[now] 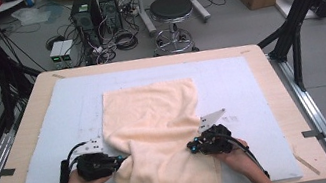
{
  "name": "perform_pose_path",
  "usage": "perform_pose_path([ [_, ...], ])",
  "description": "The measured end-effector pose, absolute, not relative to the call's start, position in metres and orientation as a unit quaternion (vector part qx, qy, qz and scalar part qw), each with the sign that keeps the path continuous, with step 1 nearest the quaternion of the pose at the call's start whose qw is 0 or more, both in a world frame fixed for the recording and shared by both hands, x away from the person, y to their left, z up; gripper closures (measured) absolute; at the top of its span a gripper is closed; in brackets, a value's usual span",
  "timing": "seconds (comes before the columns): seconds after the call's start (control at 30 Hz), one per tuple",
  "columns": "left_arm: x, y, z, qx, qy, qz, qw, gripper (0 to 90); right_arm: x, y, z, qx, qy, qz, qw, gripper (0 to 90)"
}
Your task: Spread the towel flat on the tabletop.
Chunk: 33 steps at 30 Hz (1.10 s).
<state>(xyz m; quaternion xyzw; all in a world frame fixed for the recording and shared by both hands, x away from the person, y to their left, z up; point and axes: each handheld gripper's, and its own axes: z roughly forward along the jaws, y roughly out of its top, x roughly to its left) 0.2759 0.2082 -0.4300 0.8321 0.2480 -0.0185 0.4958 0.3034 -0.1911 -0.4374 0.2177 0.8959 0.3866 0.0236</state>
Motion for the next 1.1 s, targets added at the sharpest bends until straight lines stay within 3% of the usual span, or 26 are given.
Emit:
perform_pose_path([
  [0.2, 0.265, 0.233, -0.421, 0.811, 0.255, -0.021, 0.526, 89.5, 0.305, -0.193, -0.436, 0.219, 0.897, 0.384, 0.026, 87.0],
  [0.37, 0.262, 0.237, -0.418, 0.809, 0.252, -0.033, 0.53, 70.3, 0.305, -0.196, -0.433, 0.221, 0.893, 0.391, 0.032, 84.2],
  [0.53, 0.264, 0.228, -0.419, 0.814, 0.242, -0.064, 0.524, 57.5, 0.309, -0.196, -0.431, 0.228, 0.889, 0.395, 0.047, 77.3],
  [0.7, 0.266, 0.231, -0.42, 0.809, 0.235, -0.096, 0.53, 54.7, 0.313, -0.191, -0.436, 0.225, 0.894, 0.383, 0.052, 75.8],
  [0.87, 0.262, 0.233, -0.418, 0.811, 0.227, -0.076, 0.533, 50.5, 0.312, -0.192, -0.435, 0.226, 0.895, 0.381, 0.057, 75.4],
  [1.1, 0.262, 0.203, -0.426, 0.848, 0.215, -0.037, 0.482, 50.0, 0.314, -0.191, -0.436, 0.226, 0.894, 0.381, 0.065, 73.6],
])
